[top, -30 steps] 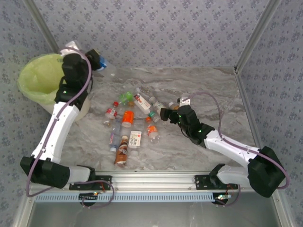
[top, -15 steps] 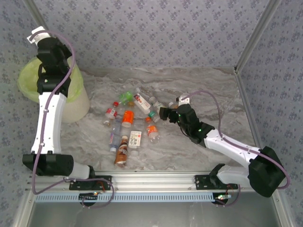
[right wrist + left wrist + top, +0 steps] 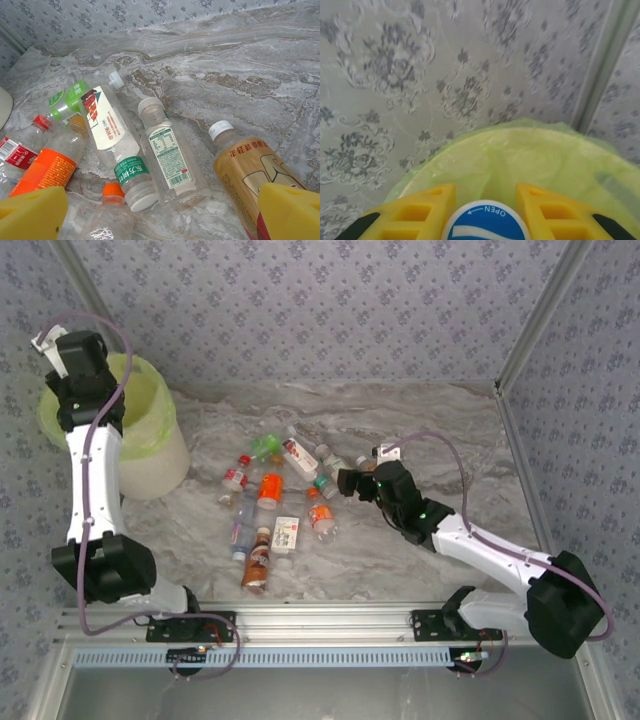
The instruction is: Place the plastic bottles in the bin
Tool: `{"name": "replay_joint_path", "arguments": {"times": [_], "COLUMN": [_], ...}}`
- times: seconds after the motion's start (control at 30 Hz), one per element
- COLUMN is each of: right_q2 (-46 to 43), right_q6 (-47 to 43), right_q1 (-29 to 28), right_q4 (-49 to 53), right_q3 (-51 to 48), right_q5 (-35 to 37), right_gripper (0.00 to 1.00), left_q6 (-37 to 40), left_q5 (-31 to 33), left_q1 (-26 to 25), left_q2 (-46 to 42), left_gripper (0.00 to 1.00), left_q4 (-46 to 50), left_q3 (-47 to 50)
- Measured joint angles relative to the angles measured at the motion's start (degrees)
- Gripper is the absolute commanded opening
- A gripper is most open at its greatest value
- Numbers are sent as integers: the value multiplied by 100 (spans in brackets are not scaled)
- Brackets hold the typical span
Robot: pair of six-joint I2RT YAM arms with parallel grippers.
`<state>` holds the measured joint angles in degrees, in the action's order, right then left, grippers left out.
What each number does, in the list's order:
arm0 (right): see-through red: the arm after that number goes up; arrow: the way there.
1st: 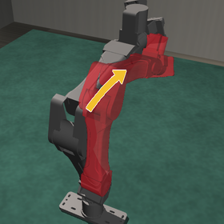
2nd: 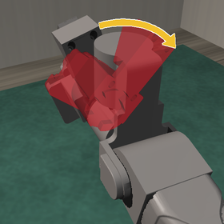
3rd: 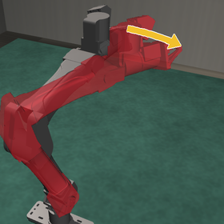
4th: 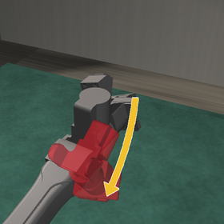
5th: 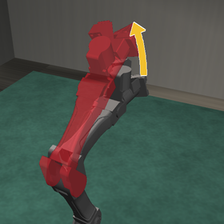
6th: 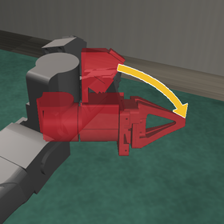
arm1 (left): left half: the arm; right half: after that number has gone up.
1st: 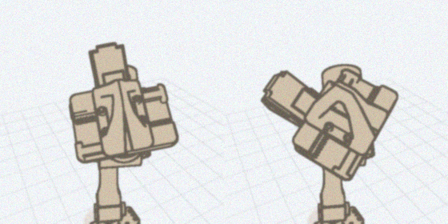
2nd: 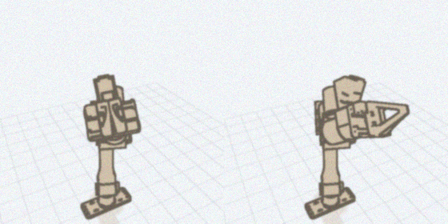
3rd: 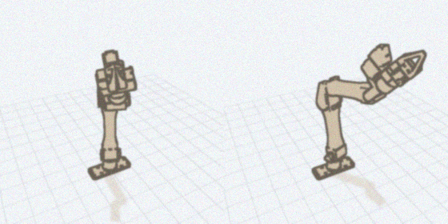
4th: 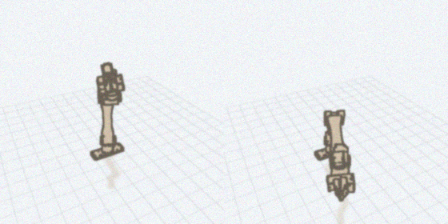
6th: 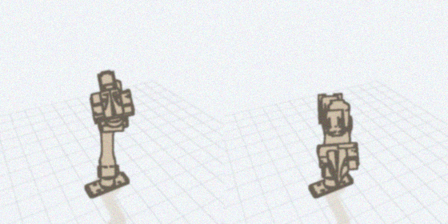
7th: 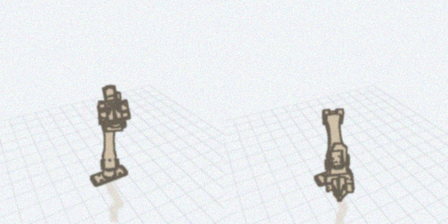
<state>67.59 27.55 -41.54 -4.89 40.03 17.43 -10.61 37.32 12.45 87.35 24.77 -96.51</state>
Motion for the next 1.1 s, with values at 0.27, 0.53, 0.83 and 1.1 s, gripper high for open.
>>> {"name": "replay_joint_path", "arguments": {"times": [0.27,0.53,0.83,1.1], "right_q2": [-219,-356,-358,-358], "right_q6": [2,2,138,136], "right_q1": [-13,-87,-114,-116], "right_q4": [9,7,133,192], "right_q3": [-2,-127,-144,-142], "right_q5": [234,592,929,962], "right_gripper": [100,100,100,100], "left_q6": [13,-216,-363,-614], "left_q5": [304,81,-1292,-2728], "left_q1": [142,142,138,-184], "left_q2": [730,955,505,-719], "left_gripper": [68,99,99,100], "left_q4": [382,970,1043,479], "left_q3": [35,-297,-321,273]}}
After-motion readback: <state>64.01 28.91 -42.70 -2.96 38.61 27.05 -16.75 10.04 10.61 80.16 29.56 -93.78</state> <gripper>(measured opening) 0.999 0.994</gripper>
